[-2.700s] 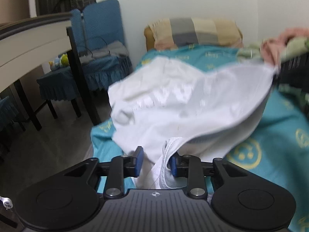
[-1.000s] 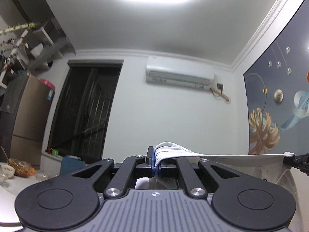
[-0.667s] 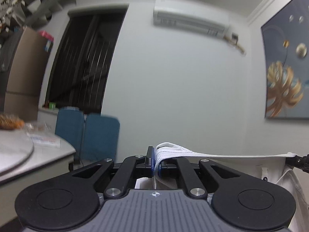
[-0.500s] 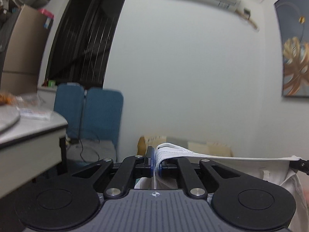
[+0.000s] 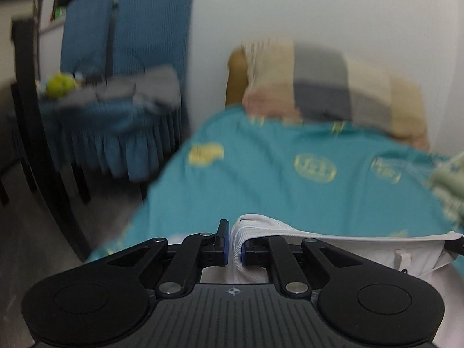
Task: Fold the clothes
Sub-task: 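Lift the T-shirt with both grippers and shake it out in the air, then lay the T-shirt flat on the bed and open both grippers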
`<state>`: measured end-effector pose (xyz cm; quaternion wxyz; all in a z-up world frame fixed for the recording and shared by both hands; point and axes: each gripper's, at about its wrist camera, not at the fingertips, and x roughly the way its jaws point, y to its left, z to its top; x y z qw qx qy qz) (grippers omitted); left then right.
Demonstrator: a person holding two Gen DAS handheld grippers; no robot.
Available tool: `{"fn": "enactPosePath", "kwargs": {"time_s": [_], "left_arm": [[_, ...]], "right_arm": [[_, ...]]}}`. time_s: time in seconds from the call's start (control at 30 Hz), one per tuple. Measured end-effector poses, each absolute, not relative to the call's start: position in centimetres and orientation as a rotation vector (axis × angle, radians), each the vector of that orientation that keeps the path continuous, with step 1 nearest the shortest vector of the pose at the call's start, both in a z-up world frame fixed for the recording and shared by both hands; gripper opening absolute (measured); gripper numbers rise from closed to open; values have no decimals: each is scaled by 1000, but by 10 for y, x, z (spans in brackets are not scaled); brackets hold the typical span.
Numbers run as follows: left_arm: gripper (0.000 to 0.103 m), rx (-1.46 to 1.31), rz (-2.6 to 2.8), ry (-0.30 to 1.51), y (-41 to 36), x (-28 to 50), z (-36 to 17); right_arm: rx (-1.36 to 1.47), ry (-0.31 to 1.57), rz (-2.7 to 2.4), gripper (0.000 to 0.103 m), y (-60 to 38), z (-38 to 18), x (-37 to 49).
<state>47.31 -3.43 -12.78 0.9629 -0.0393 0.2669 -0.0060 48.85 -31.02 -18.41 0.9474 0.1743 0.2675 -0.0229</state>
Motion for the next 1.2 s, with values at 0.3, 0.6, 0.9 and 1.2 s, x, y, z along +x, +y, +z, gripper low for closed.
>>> {"fn": "enactPosePath", "kwargs": {"time_s": [0.3, 0.6, 0.9, 1.2], "left_arm": [[79, -59, -69, 717, -26, 526, -194], [99, -15, -113, 665, -16, 401, -97], [99, -26, -170, 604, -1, 186, -31], [99, -67, -209, 584, 21, 25, -26]], "right_arm": [[373, 712, 40, 43, -316, -190, 508], [406, 694, 82, 79, -312, -130, 419], [418, 614, 108, 79, -303, -75, 230], [488, 615, 78, 79, -323, -48, 99]]}}
